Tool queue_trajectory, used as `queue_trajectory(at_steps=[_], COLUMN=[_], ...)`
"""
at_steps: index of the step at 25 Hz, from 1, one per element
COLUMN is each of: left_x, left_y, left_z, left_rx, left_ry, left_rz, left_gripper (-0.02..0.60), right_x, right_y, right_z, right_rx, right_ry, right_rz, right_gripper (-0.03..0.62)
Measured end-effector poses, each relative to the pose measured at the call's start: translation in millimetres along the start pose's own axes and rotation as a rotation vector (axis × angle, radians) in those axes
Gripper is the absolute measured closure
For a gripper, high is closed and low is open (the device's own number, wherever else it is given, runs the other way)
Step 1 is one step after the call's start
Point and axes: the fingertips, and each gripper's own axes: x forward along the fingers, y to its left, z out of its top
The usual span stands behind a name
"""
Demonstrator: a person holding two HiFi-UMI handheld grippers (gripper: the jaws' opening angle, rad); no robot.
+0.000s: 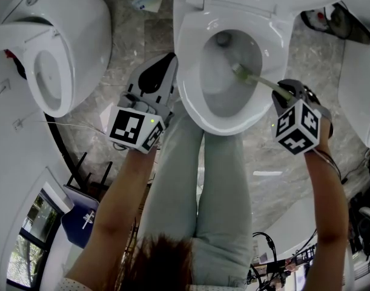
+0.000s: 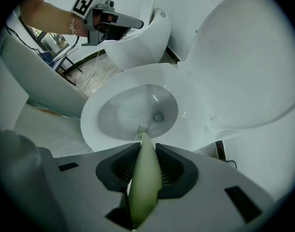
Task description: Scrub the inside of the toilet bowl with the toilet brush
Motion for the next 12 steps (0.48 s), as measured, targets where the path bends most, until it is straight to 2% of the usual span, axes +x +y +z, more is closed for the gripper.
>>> queue_trajectory(at_steps=[5, 12], left_x=[-2.0, -4.3], left_y=[0.4, 0.5], left_z=[-0.6, -0.2], left_rx=[-0.001, -0.003], left_ry=[-0.001, -0.002], left_rz=[-0.003, 0.006], left_gripper=[0.578, 0.578], right_x=[0.4, 0.0], right_y=[23.2, 56.8], right_z=[-0.4, 2.2], right_rx=[0.046, 0.178], right_ry=[-0.012, -0.046], right_rz=[0.043, 0.106], right_gripper=[0.488, 0.487])
